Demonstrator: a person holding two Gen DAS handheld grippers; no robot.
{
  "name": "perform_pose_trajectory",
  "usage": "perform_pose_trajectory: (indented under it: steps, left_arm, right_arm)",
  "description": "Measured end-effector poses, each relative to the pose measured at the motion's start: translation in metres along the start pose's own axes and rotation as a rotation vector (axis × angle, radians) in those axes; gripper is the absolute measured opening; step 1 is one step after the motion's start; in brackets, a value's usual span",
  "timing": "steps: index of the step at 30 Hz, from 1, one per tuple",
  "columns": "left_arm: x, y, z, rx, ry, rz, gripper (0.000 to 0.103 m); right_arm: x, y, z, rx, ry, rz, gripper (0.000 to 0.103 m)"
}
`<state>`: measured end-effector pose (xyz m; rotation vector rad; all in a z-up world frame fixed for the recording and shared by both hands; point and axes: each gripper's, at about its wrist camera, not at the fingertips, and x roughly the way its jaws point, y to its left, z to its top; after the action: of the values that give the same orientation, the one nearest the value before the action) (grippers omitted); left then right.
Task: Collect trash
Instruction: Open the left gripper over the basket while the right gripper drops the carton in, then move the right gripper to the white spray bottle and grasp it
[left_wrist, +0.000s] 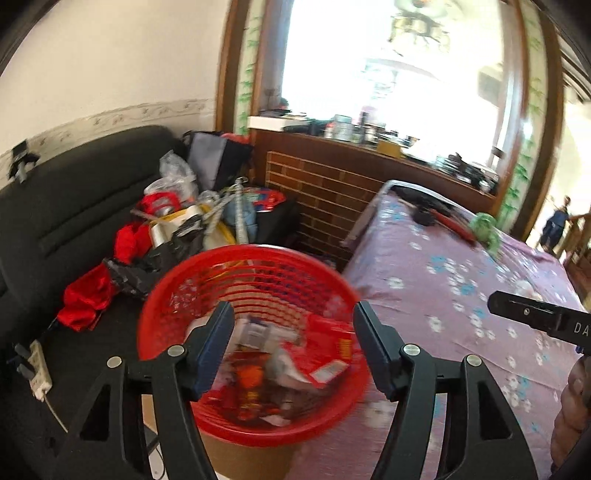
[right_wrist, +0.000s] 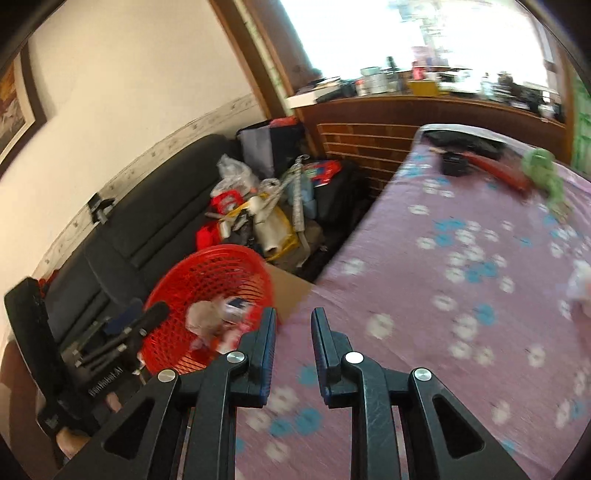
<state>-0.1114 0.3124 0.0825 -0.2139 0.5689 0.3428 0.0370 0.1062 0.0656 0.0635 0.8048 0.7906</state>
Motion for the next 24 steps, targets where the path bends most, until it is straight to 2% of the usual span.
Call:
perform_pose_trajectory:
  steps: [3, 9, 11, 13, 19, 24]
  left_arm:
    - [-0.003, -0.029, -0.002, 0.053, 0.004, -0.032, 0.066]
    - [-0.012, -0.087, -0.011, 0.156, 0.016, -0.092, 0.067]
    - [-0.014, -0.108, -0.015, 0.193, 0.021, -0.112, 0.067]
    - [-0.016, -0.125, -0.019, 0.223, 0.024, -0.127, 0.067]
    - [-0.016, -0.176, -0.029, 0.296, 0.048, -0.188, 0.068]
    - [-0.017, -0.205, -0.036, 0.348, 0.059, -0.232, 0.068]
  right_arm:
    - [-0.024, -0.027, -0.01, 0.051, -0.025, -0.027, 0.021]
    - [-0.082, -0.105, -0.029, 0.206, -0.065, -0.158, 0.021]
    - [-0.096, -0.129, -0.034, 0.261, -0.054, -0.207, 0.027]
    - [-0.114, -0.161, -0.042, 0.338, -0.055, -0.261, 0.038]
    - [-0.157, -0.26, -0.061, 0.595, -0.033, -0.438, 0.04]
    - [-0.167, -0.313, -0.062, 0.732, -0.048, -0.477, 0.041]
